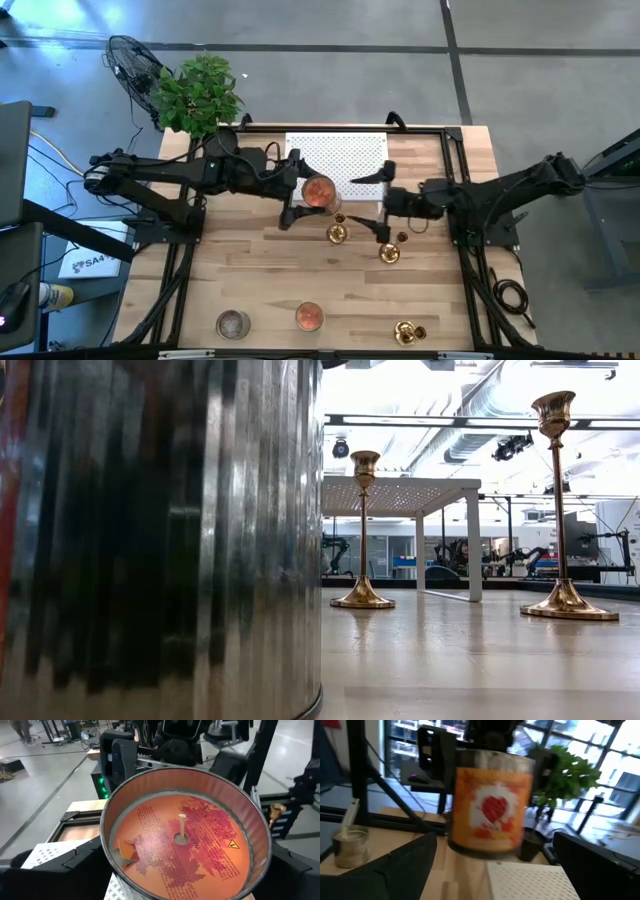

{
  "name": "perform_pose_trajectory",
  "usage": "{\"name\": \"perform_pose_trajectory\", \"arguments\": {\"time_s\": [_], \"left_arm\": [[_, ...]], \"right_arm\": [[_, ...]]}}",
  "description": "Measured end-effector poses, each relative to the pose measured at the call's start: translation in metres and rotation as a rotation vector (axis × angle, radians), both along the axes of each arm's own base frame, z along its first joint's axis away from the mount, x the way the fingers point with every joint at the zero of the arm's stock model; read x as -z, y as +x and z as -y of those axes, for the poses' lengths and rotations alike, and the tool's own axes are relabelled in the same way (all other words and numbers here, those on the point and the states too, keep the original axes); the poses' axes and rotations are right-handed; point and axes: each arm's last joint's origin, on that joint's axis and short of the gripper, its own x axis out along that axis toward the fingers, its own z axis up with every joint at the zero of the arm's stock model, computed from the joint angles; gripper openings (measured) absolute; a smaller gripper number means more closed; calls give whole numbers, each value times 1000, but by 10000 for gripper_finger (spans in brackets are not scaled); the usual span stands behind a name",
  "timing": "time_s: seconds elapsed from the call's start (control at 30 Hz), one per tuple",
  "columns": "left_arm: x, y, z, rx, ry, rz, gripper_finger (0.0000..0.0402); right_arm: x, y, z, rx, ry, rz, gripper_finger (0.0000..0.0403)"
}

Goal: Pick & Place candle stick holders
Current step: Put the fruits and the vegetables in the bin

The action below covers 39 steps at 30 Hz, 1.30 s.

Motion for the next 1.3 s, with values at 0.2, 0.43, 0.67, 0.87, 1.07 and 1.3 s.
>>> {"name": "perform_pose_trajectory", "arguments": {"time_s": [0.2, 0.43, 0.67, 0.87, 1.07, 1.3], "left_arm": [[1, 0, 0, 6, 29, -5, 354], [1, 0, 1, 36, 25, -8, 354], [1, 0, 1, 35, 25, -7, 354], [2, 0, 1, 29, 27, -14, 354], [2, 0, 0, 18, 33, -17, 354], [2, 0, 0, -7, 28, -19, 382]], "right_arm": [[3, 25, -2, 1, -7, -56, 394], [-1, 52, 1, -13, 14, -58, 394], [3, 73, 11, -70, 23, -84, 394], [2, 76, 12, 10, -6, -88, 375], [2, 76, 12, 10, -5, -96, 352], [3, 75, 13, 13, -9, -103, 352]]}}
